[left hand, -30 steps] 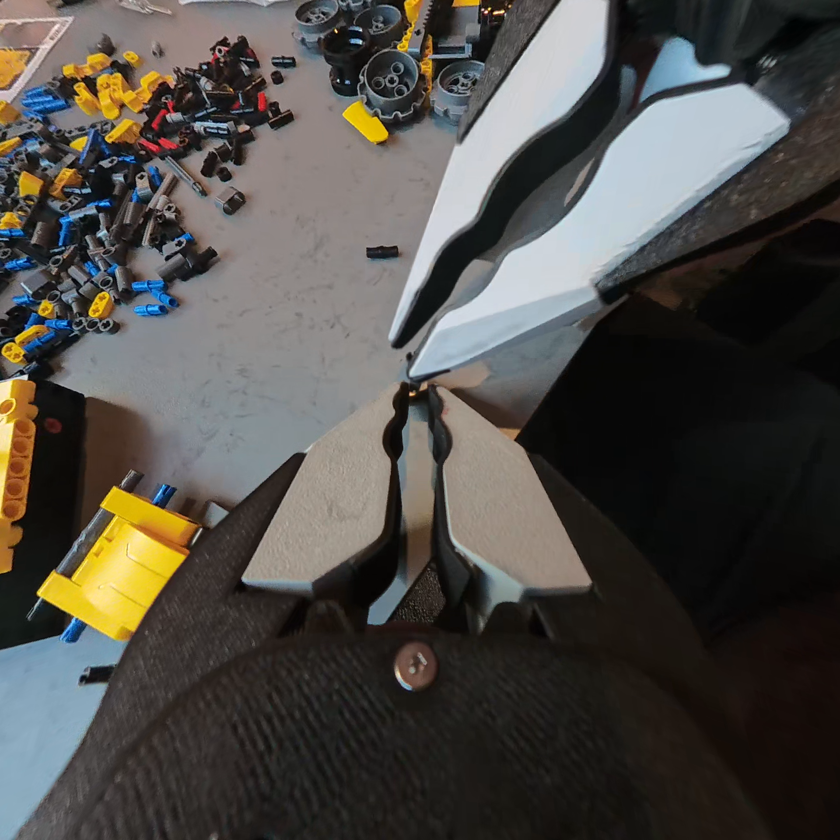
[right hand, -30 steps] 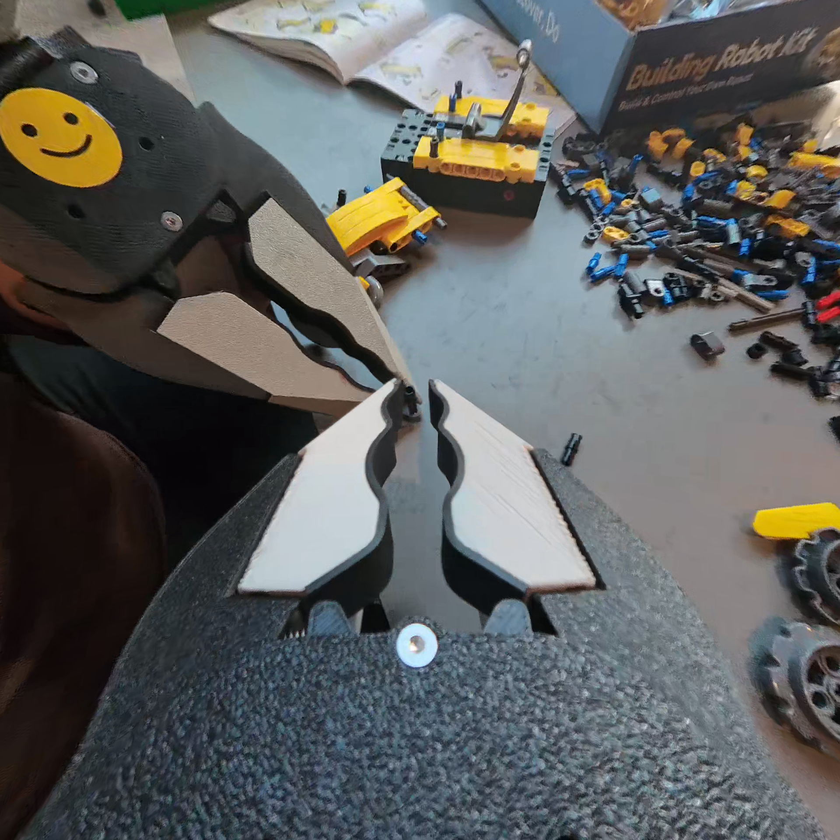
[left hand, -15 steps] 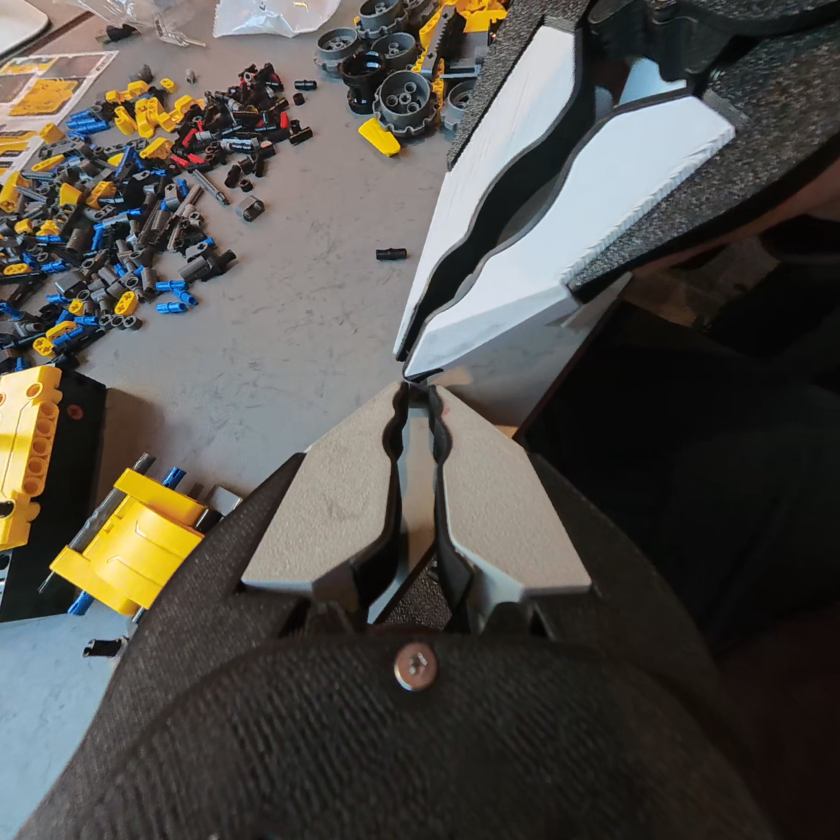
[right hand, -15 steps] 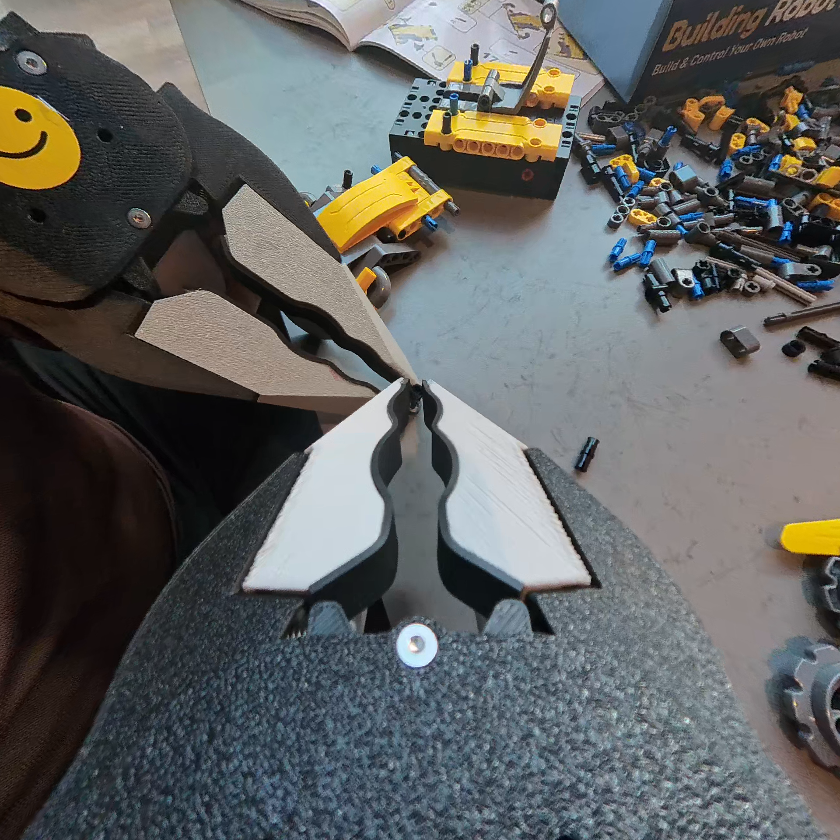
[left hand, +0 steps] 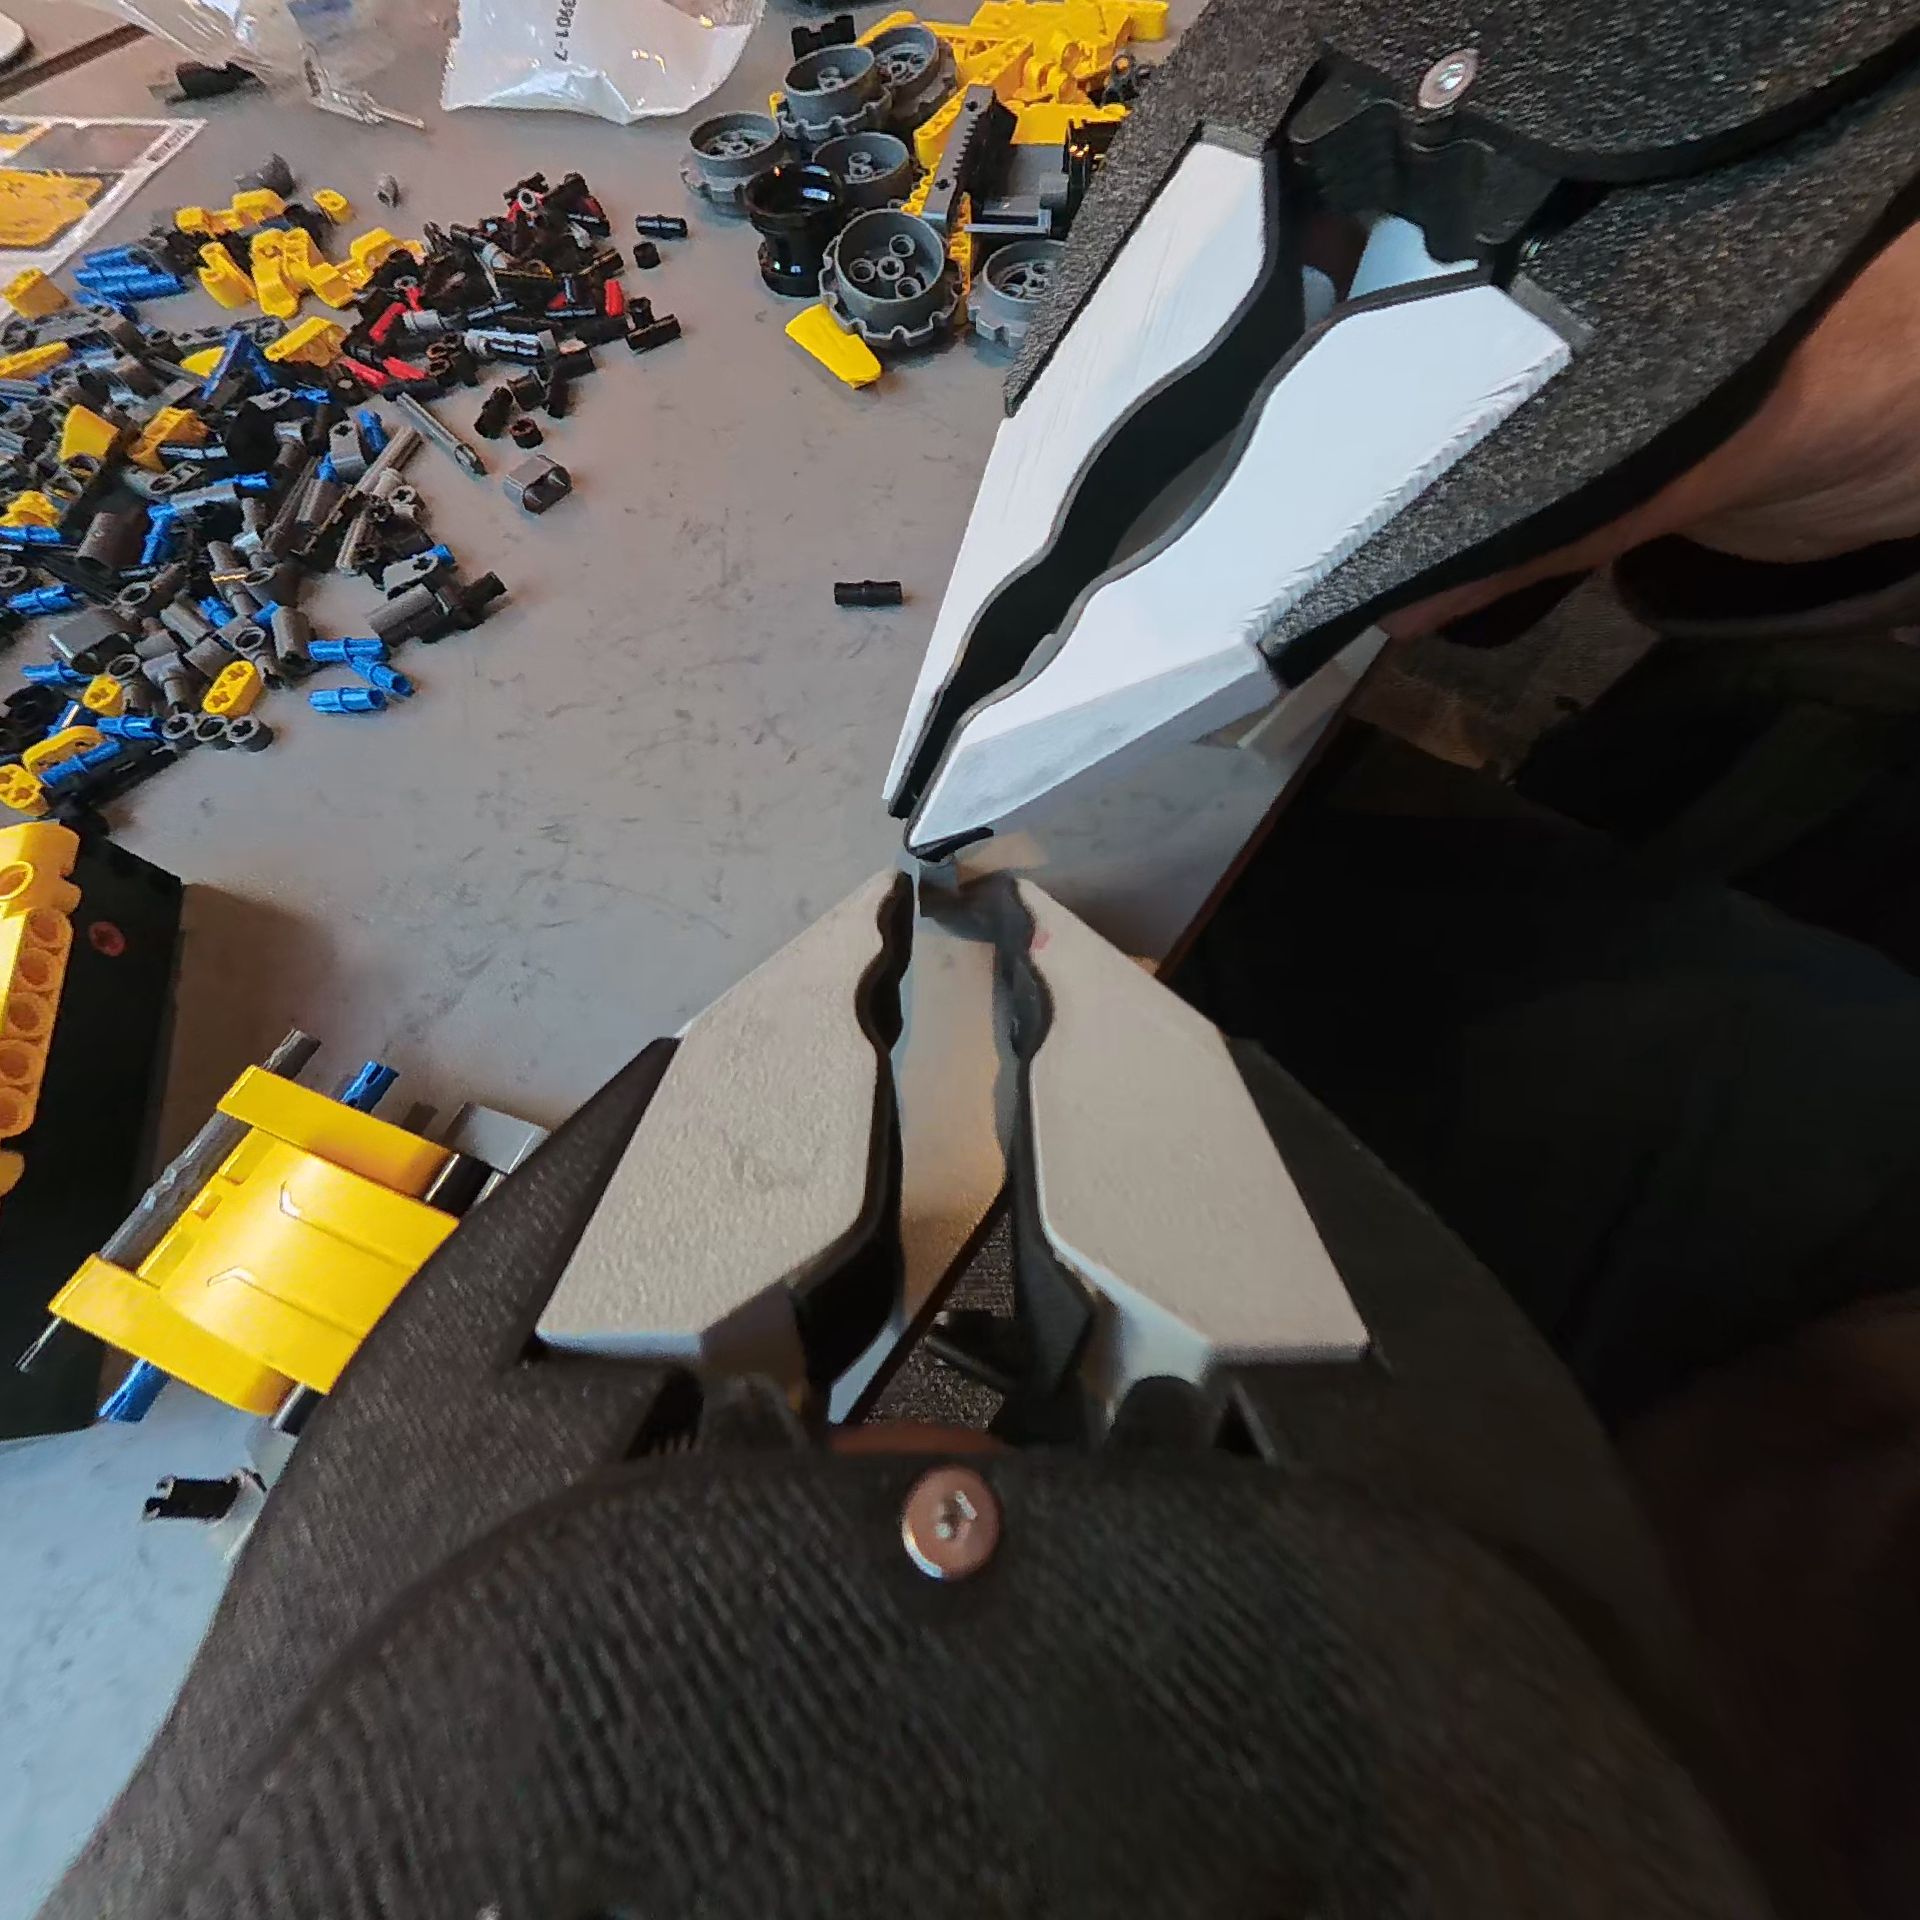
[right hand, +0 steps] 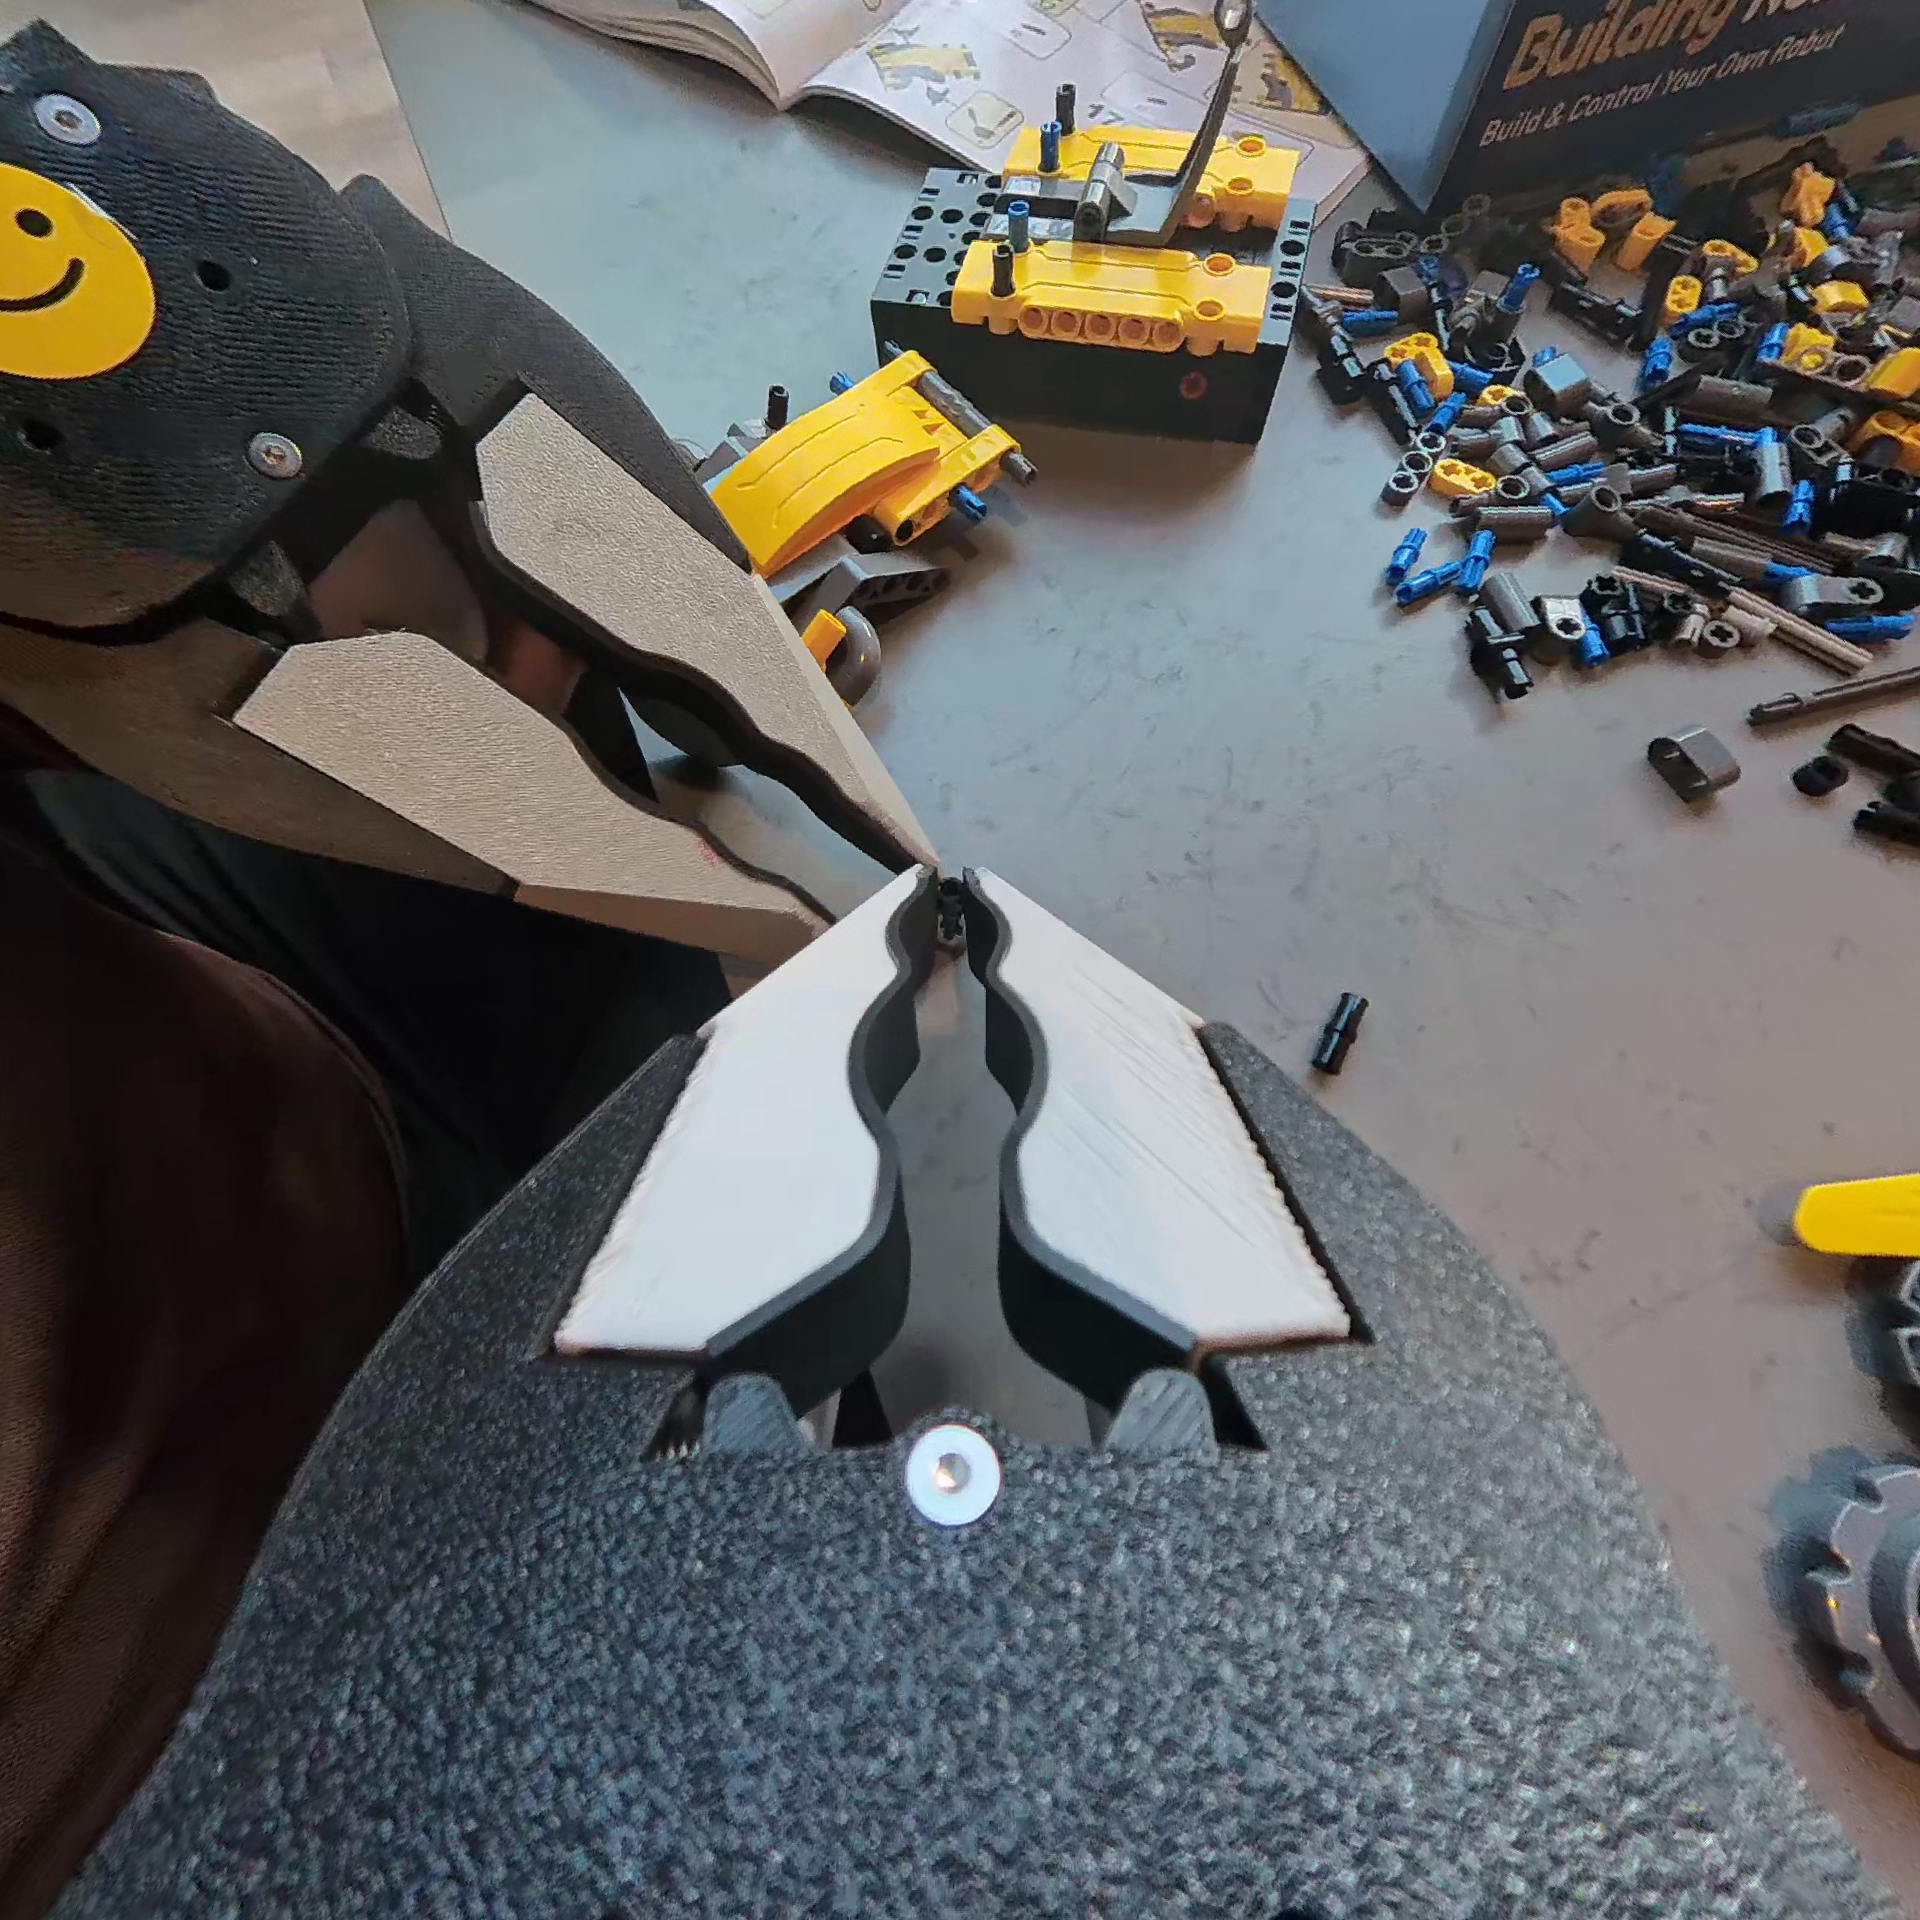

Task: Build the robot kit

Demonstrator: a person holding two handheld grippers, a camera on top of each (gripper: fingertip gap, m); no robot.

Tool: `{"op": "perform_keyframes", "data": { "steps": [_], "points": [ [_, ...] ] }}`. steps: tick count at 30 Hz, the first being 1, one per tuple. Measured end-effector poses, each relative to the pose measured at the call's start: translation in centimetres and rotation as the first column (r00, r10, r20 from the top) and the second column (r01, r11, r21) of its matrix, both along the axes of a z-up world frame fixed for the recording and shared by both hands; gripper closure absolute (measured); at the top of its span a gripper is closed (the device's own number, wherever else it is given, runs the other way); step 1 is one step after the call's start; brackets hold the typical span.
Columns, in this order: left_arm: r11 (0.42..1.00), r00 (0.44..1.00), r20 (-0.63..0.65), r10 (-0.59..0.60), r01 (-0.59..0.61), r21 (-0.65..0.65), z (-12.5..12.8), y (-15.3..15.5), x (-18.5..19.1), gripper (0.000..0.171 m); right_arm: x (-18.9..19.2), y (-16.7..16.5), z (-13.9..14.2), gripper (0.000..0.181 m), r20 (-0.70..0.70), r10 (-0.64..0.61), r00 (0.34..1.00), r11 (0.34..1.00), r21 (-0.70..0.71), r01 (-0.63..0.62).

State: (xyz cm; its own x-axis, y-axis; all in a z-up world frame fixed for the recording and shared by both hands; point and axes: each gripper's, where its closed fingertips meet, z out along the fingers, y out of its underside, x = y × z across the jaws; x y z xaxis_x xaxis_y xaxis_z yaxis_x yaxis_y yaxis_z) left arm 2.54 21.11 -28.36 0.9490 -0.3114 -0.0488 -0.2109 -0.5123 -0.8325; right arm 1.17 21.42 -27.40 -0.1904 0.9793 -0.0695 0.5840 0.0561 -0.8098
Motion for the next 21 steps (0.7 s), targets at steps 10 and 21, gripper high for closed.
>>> {"op": "perform_keyframes", "data": {
  "steps": [10, 21],
  "points": [
    [0.999, 0.999, -0.026, -0.032, 0.032, 0.0, -0.1, 0.5, -0.2, 0.167, 0.4, 0.4, 0.1, 0.179, 0.018, 0.006, 1.0, 0.999, -0.047, -0.005],
    [0.998, 0.996, -0.064, -0.057, 0.058, 0.011, -0.2, 0.4, -0.2, 0.167, 0.5, -0.1, 2.1, 0.181, 0.139, 0.18, 0.974, 0.968, 0.154, -0.2]
  ]
}}
